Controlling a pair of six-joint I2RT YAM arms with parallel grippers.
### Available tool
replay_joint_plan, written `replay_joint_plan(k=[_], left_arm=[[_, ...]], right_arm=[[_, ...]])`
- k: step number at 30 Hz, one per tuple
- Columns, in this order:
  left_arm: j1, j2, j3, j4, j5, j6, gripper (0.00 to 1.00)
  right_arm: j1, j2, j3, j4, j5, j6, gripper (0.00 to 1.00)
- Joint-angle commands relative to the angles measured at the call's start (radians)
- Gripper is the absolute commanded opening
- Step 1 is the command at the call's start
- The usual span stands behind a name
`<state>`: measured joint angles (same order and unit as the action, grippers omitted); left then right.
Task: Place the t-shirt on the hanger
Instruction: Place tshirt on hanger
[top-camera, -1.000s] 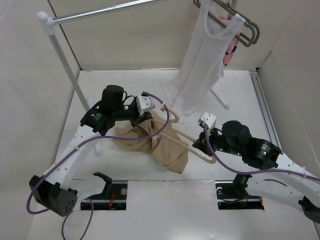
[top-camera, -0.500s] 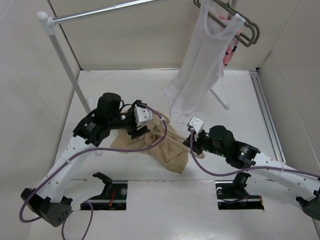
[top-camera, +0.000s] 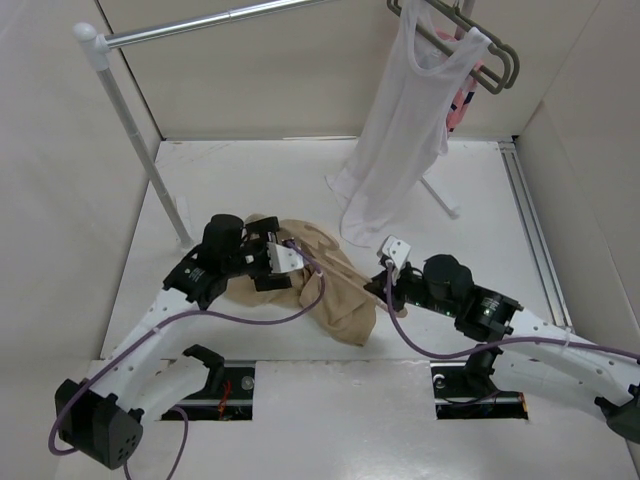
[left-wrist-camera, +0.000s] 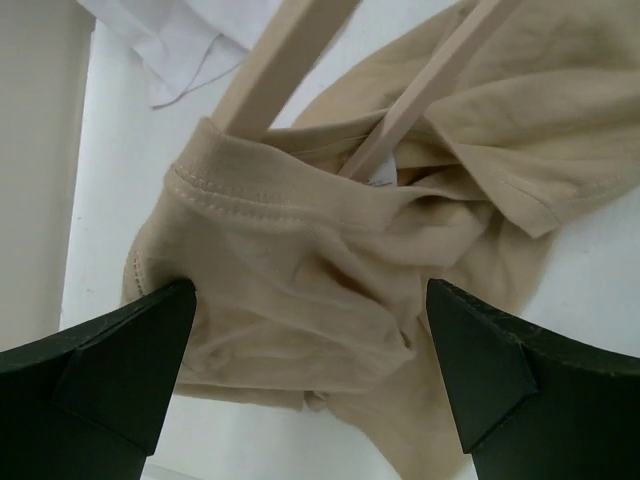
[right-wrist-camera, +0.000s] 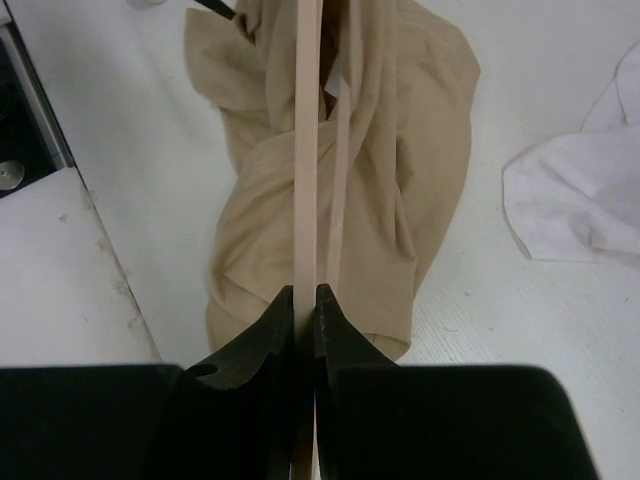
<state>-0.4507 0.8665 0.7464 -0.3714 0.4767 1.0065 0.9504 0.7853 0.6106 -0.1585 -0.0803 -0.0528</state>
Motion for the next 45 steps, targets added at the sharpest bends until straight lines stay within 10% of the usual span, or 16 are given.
replay_joint_plan(k=[1, 6, 13, 19, 24, 32, 37, 42, 45], left_arm=[[0.003, 0.057, 0.031, 0.232, -0.013, -0.020, 1.00], [0.012, 0.114, 0.077, 0.209, -0.043, 0.027, 0.95], [0.012, 0.054, 0.103, 0.102, 0.063, 0.107, 0.60], [0.012, -0.053, 0.189, -0.187, 0.203, 0.225, 0.60], [0.012, -0.093, 0.180, -0.180, 0.191, 0.187, 0.84], [0.012, 0.210, 0.275, -0.383, 0.073, 0.323, 0.91], [0.053, 0.292, 0.272, -0.209, 0.030, 0.253, 0.89], [0.064, 0.292, 0.286, -0.251, 0.104, 0.320, 0.14], [0.064, 0.269, 0.318, -0.306, 0.192, 0.320, 0.09]], right_arm=[[0.005, -0.006, 0.026, 0.109, -0.050, -0.016, 0.00], [0.005, -0.006, 0.035, 0.109, -0.050, -0.016, 0.00], [0.005, 0.025, 0.044, 0.109, -0.059, -0.025, 0.00], [0.005, 0.045, 0.054, 0.109, -0.059, -0.025, 0.00], [0.005, 0.054, 0.063, 0.109, -0.079, -0.035, 0.00], [0.005, 0.054, 0.074, 0.109, -0.088, -0.044, 0.00], [0.005, 0.054, 0.083, 0.109, -0.108, -0.044, 0.00], [0.005, 0.054, 0.092, 0.109, -0.099, -0.044, 0.00], [0.005, 0.054, 0.101, 0.109, -0.099, -0.053, 0.00]])
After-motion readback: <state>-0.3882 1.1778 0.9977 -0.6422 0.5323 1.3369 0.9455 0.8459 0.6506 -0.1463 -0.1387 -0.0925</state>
